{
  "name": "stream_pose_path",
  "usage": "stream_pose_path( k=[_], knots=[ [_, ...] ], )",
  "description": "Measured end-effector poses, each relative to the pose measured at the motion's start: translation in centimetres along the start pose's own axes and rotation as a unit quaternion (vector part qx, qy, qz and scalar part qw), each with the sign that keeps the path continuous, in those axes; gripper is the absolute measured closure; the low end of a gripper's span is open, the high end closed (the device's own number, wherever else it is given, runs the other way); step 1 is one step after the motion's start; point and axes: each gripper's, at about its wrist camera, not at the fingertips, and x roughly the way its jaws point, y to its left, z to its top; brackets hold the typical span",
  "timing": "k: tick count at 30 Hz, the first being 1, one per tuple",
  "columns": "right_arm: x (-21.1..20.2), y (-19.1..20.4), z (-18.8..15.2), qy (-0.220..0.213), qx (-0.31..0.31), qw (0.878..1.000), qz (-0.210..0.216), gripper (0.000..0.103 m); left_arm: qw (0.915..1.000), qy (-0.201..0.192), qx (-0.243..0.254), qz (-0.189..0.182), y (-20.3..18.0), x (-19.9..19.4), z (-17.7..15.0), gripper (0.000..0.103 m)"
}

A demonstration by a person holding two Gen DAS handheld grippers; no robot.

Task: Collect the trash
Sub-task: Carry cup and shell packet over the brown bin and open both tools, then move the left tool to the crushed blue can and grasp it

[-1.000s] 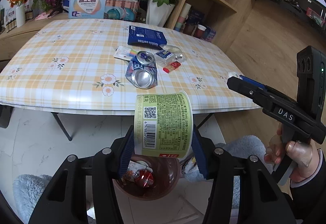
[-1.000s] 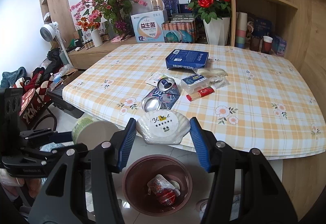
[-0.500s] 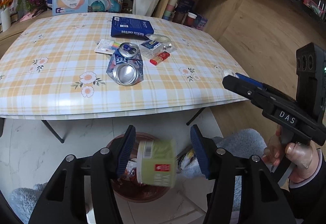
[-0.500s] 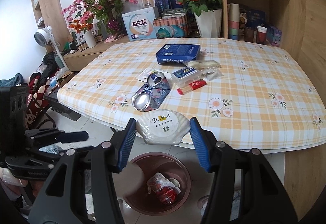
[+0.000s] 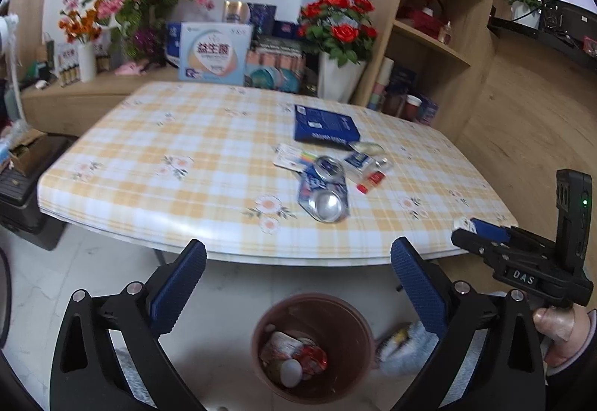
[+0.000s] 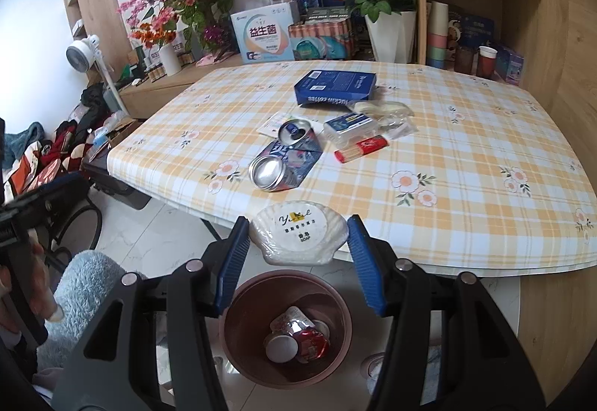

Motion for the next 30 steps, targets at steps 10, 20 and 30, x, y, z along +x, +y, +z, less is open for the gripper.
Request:
stream_pose_path(
  k=[10,20,30],
  knots=[
    [1.5,2.2,0.0,0.022,-0.027,0.999,0.010,0.048,0.9994,-0.006,0.001,0.033,0.9,-0.2,-0.3,0.006],
    [3.3,3.9,0.7,0.030,-0.050,0.998,0.012,0.048,0.9990,0.000,-0.009,0.044,2.0,0.3,-0.7,0.006],
    [1.9,4.5,2.0,-0.013,-0.059,0.998,0.005,0.016,0.9979,-0.022,-0.006,0.061,2.4,-0.3,-0.4,0.006]
  ],
)
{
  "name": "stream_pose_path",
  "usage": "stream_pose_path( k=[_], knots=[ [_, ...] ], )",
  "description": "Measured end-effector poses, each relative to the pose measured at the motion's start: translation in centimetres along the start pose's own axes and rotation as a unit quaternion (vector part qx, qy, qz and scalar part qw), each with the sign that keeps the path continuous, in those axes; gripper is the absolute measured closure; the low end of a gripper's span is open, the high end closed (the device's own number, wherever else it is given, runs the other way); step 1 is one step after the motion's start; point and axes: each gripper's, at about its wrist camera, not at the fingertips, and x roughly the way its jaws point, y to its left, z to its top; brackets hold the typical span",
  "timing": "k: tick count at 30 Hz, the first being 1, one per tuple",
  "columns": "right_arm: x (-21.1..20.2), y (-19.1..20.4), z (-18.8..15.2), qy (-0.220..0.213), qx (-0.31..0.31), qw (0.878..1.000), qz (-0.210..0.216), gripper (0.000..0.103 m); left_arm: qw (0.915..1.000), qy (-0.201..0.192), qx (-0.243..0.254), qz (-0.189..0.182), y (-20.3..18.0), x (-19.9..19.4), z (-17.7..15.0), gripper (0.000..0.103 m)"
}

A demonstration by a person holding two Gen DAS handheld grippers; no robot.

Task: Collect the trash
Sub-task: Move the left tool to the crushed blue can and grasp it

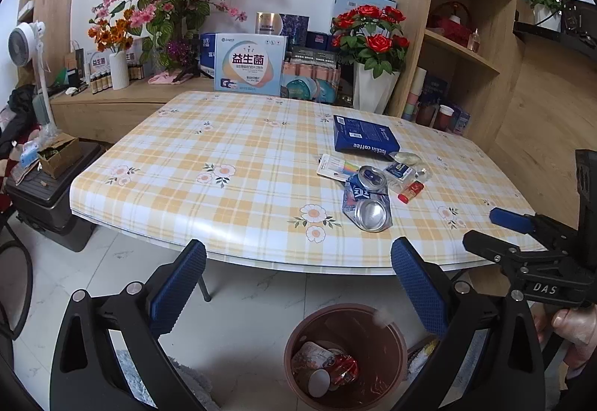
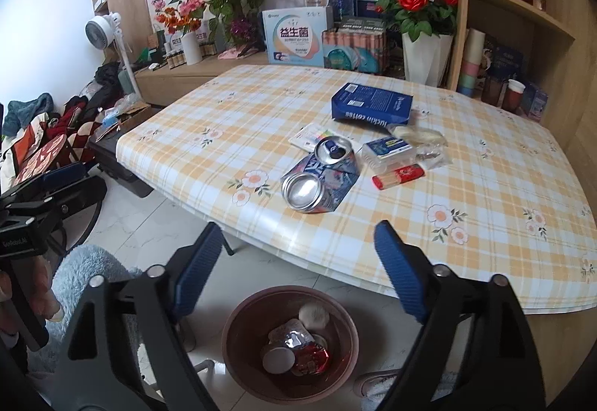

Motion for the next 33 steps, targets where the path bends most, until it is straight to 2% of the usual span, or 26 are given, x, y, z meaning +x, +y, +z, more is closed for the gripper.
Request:
stream_pose_path(
  k=[2,5,13,16,20,26,33],
  knots=[
    [-0.4,-0.3,0.1,-0.009,0.004,1.000,-0.011,0.010,1.0000,-0.003,0.000,0.004,0.1,-0.1,0.0,0.006],
    [-0.9,-1.0,0.1,-0.020,0.012,0.999,-0.033,0.006,0.9999,-0.008,0.002,0.010,0.2,-0.3,0.0,0.006],
    [-2.1,-3.4,-0.2,-0.043,0.034,0.994,-0.100,0.006,0.9995,-0.023,0.007,0.022,0.1,-0.8,0.1,0.006],
    [-2.4,-4.2,-0.3,-0.048,0.042,0.992,-0.111,0.006,0.9991,-0.029,0.012,0.027,-0.1,-0.8,0.2,0.006],
    [-2.6,-5.0,-0.1,-0.054,0.045,0.988,-0.140,0.006,0.9977,-0.040,0.036,0.040,-0.7,-0.6,0.6,0.006],
    [-3.0,-6.5,0.5,-0.069,0.058,0.986,-0.143,0.006,0.9957,-0.058,0.058,0.042,-1.5,-0.3,1.9,0.006],
    [-2.6,-8.0,1.5,-0.070,0.066,0.986,-0.137,0.006,0.9956,-0.053,0.073,0.026,-2.5,1.3,3.6,0.006]
  ],
)
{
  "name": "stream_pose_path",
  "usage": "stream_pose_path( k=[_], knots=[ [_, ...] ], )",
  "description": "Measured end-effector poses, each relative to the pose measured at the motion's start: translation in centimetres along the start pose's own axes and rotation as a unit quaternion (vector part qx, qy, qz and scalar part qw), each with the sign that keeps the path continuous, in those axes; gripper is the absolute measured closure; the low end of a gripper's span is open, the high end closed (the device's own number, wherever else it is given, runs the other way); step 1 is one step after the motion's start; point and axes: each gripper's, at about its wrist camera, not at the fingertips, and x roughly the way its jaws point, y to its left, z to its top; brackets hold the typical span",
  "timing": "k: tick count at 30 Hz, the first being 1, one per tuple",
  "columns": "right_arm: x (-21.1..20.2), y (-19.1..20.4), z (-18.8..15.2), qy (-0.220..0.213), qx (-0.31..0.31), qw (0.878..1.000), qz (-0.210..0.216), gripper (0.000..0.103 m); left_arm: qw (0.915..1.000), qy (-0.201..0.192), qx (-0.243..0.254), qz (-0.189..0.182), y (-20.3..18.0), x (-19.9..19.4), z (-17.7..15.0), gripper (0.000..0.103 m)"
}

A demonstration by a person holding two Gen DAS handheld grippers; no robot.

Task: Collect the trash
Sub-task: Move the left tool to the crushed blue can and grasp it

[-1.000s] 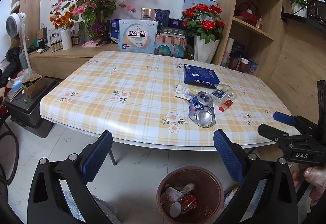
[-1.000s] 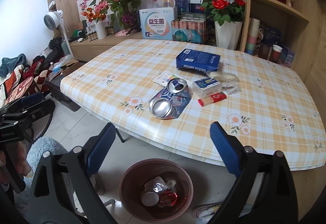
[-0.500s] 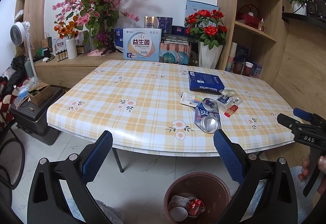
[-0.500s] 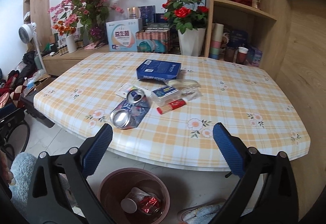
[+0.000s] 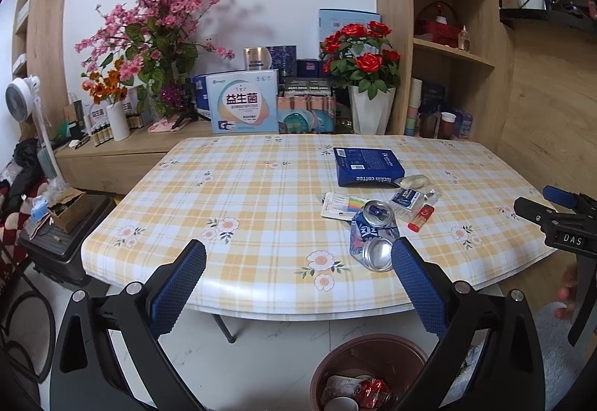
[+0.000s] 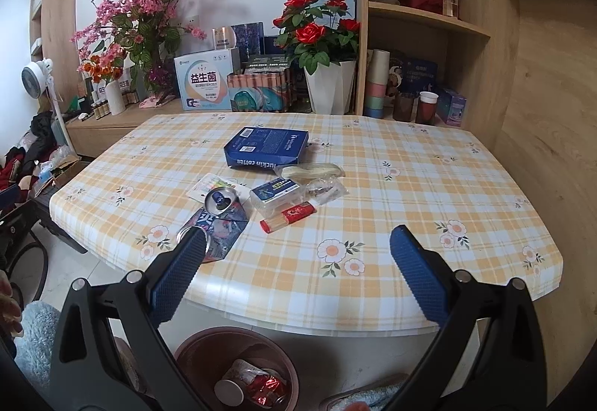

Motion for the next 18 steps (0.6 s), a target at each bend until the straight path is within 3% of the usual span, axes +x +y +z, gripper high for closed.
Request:
stream_pose_path(
  k=[4,7,10,13,18],
  knots=[
    [0.7,-0.8,0.3,0.001,0.009,1.000,-0.001,0.006,0.9997,0.012,0.001,-0.022,-0.9,1.6,0.3,0.006],
    [1.3,-1.9,0.3,-0.001,0.037,0.999,0.019,0.006,0.9983,0.042,-0.007,-0.041,-1.8,3.3,0.4,0.006],
    [1.6,-3.4,0.1,-0.024,0.077,0.996,0.028,0.006,0.9979,0.063,0.005,-0.017,-3.5,5.4,0.1,0.006],
    [3.3,-4.1,-0.1,0.001,0.079,0.996,0.041,0.006,0.9960,0.087,0.012,-0.016,-5.2,7.8,-0.3,0.006],
    [5.3,-4.4,-0.8,0.010,0.051,0.999,0.005,0.006,0.9928,0.117,0.014,-0.017,-7.9,11.8,-1.0,0.006]
  ],
)
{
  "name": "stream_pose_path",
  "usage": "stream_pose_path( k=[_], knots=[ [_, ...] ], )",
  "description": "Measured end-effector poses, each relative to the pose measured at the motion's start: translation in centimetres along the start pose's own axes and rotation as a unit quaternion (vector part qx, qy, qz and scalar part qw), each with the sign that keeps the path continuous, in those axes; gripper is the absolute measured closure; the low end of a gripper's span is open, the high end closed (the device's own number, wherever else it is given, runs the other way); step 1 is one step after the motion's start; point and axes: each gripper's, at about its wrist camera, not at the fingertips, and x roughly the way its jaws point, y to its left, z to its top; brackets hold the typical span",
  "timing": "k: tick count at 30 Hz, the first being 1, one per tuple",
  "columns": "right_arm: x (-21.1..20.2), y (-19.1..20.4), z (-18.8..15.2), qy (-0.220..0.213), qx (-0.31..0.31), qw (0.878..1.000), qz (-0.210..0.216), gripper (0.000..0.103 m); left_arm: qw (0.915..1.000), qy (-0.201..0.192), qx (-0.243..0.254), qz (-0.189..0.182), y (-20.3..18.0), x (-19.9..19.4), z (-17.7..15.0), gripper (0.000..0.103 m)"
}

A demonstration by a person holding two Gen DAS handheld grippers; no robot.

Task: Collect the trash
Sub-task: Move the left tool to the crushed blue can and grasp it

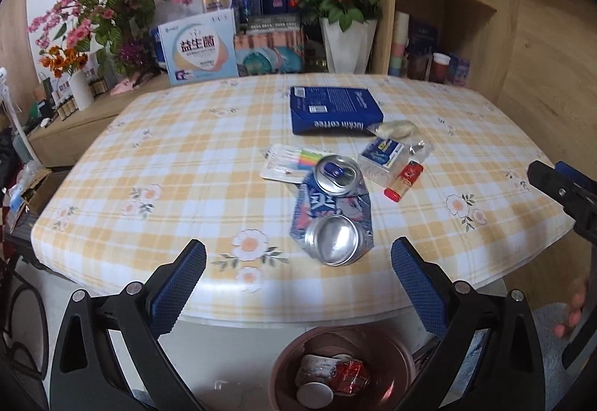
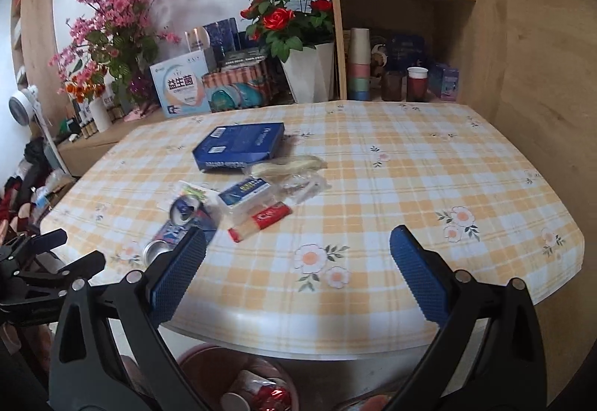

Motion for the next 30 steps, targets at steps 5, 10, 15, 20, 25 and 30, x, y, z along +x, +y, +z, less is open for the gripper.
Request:
stream_pose_path(
  k=[5,10,15,20,25,30],
  knots=[
    [1.5,-0.7,-0.4,0.004,-0.014,1.000,-0.008,0.006,0.9980,0.045,-0.043,0.013,-1.3,4.8,0.5,0.006],
    [2.9,-1.5,-0.7,0.011,-0.011,1.000,-0.004,0.006,0.9921,0.079,-0.080,0.056,-1.6,8.2,0.3,0.006],
    [3.8,-1.8,-1.0,0.021,-0.020,1.000,-0.004,0.006,0.9864,0.085,-0.110,0.089,-1.7,10.5,0.4,0.006],
    [4.5,-2.3,-1.2,0.029,-0.013,0.999,-0.008,0.006,0.9876,0.076,-0.096,0.098,-1.9,11.4,0.3,0.006],
    [5.2,-1.9,-1.6,0.044,-0.015,0.999,0.000,0.006,0.9882,0.084,-0.112,0.063,-1.6,11.4,0.0,0.014],
    [6.2,-1.1,-1.6,0.063,-0.014,0.998,0.025,0.006,0.9864,0.082,-0.140,0.025,-0.1,10.3,-0.4,0.042]
  ],
)
